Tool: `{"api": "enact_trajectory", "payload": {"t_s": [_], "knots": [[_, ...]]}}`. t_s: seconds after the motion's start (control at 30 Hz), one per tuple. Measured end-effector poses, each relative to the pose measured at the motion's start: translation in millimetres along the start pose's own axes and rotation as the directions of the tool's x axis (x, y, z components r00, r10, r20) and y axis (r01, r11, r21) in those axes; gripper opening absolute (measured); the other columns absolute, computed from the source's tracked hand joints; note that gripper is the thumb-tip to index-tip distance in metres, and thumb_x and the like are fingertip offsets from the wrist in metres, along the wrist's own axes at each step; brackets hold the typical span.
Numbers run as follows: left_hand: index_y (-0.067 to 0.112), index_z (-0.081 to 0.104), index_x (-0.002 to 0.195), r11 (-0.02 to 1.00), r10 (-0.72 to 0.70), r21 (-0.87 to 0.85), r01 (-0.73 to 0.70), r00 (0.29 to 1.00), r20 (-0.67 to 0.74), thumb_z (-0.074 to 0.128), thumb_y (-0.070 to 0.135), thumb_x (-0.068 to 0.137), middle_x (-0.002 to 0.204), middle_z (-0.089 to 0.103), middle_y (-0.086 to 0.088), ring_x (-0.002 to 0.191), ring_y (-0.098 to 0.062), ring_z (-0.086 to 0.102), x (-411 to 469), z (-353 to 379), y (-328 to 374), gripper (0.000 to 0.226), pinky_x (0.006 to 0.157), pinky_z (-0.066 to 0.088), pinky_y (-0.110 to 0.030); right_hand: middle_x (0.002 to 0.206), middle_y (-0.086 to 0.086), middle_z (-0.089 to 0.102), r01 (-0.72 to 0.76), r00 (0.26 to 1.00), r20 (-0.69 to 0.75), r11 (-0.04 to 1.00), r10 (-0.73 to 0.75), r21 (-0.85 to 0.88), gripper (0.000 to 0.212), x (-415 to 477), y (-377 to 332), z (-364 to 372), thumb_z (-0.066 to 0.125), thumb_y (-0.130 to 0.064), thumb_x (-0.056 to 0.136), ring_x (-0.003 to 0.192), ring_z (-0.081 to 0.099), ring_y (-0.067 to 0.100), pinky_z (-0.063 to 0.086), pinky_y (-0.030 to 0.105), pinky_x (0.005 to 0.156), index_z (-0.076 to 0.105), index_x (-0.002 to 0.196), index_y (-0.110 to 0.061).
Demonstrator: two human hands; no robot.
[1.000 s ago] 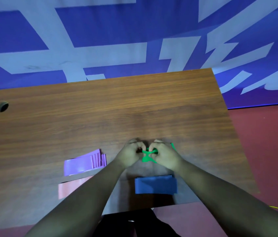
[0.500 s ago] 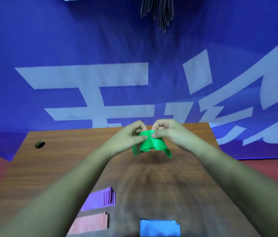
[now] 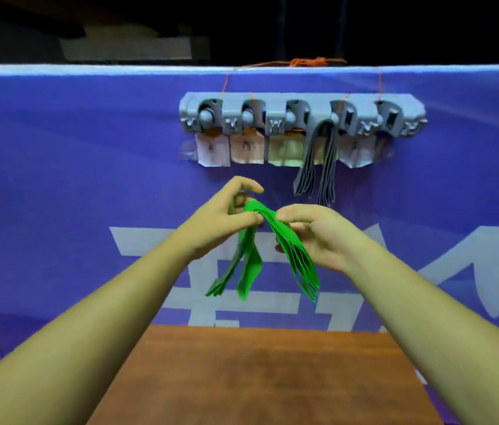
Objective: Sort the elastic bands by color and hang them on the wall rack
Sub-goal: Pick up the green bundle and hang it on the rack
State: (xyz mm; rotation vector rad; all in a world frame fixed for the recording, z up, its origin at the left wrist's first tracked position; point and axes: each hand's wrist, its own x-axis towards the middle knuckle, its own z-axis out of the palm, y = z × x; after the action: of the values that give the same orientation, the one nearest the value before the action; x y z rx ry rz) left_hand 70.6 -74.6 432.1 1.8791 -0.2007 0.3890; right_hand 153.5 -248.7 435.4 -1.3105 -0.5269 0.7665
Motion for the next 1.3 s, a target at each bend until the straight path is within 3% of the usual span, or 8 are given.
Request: {"api": "enact_trajectory", "payload": {"t_s": [0.1,0.2,0.3,0.4,0.57,0.67,1.07,1.3], "knots": [[0.020,0.055,0.109,0.999,0.014,-0.029,-0.015,1.000,-0.026,0.067,0.029,0.070,0.089,0.060,-0.009,0.087,-0.022,0.061,9,-17,18,0.042,0.091,0.046,-0.051,0.059,-0.001,0.058,0.183,0.983,0.018,0.977,-0.182,-0.105,0.013,5,-17,16,0.054,-0.004,0.092,0.053,0.051,0.013,0.037,0.026,0.053,0.059,0.103,-0.011],[0.025,0.058,0.103,0.999,0.035,-0.008,-0.035,0.999,-0.030,0.065,0.033,0.068,0.089,0.061,0.000,0.084,-0.015,0.054,18,-33,34,0.036,0.082,0.042,-0.038,0.083,0.009,0.063,0.360,0.932,0.097,0.871,-0.349,-0.333,0.044,9,-31,27,0.072,-0.023,0.083,0.073,0.060,0.011,0.048,0.026,0.067,0.053,0.123,-0.023],[0.017,0.054,0.105,0.993,0.060,0.104,-0.058,0.998,-0.021,0.066,0.032,0.068,0.093,0.058,0.001,0.083,-0.011,0.050,25,-44,45,0.041,0.078,0.042,-0.030,0.102,0.006,0.059,0.412,0.871,0.106,0.598,-0.479,-0.688,0.057,12,-37,37,0.082,-0.026,0.073,0.087,0.057,0.012,0.048,0.029,0.079,0.047,0.118,-0.032],[0.015,0.052,0.107,0.974,0.060,0.217,-0.059,0.998,-0.001,0.066,0.029,0.074,0.096,0.058,-0.014,0.078,-0.011,0.049,26,-54,47,0.038,0.074,0.043,-0.031,0.090,-0.008,0.060,0.413,0.811,0.092,0.453,-0.578,-0.790,0.037,15,-43,42,0.074,-0.015,0.077,0.074,0.055,0.014,0.046,0.027,0.069,0.051,0.103,-0.029],[0.027,0.045,0.116,0.806,0.103,0.561,-0.187,0.979,0.177,0.077,0.029,0.080,0.093,0.051,0.017,0.075,0.005,0.049,27,-65,42,0.049,0.065,0.038,-0.010,0.075,-0.005,0.063,0.379,0.753,0.033,0.391,-0.657,-0.839,0.013,20,-50,34,0.065,-0.011,0.080,0.061,0.049,0.006,0.039,0.021,0.060,0.062,0.083,-0.023],[0.027,0.042,0.118,0.743,0.164,0.618,-0.257,0.965,0.205,0.073,0.020,0.078,0.096,0.050,0.012,0.077,0.002,0.049,37,-60,39,0.051,0.064,0.037,-0.014,0.070,-0.005,0.060,0.361,0.743,0.022,0.374,-0.669,-0.854,0.011,20,-49,29,0.064,-0.010,0.079,0.056,0.045,0.005,0.035,0.019,0.057,0.063,0.080,-0.021],[0.022,0.053,0.085,0.960,0.233,0.205,-0.191,0.951,-0.205,0.061,0.020,0.074,0.076,0.063,-0.005,0.062,-0.014,0.049,94,-43,46,0.014,0.063,0.040,-0.030,0.077,-0.008,0.065,0.348,0.508,-0.176,0.387,-0.843,-0.854,0.012,41,-83,25,0.058,-0.008,0.084,0.075,0.059,0.006,0.045,0.023,0.070,0.064,0.088,-0.018],[0.020,0.058,0.090,0.913,0.313,0.371,-0.167,0.873,-0.375,0.060,0.013,0.080,0.083,0.063,0.001,0.075,-0.015,0.054,114,-24,34,0.013,0.070,0.043,-0.028,0.088,0.006,0.062,0.162,0.426,-0.132,0.219,-0.895,-0.962,0.011,76,-91,20,0.054,-0.006,0.084,0.083,0.055,0.023,0.046,0.041,0.077,0.062,0.092,-0.007]]}}
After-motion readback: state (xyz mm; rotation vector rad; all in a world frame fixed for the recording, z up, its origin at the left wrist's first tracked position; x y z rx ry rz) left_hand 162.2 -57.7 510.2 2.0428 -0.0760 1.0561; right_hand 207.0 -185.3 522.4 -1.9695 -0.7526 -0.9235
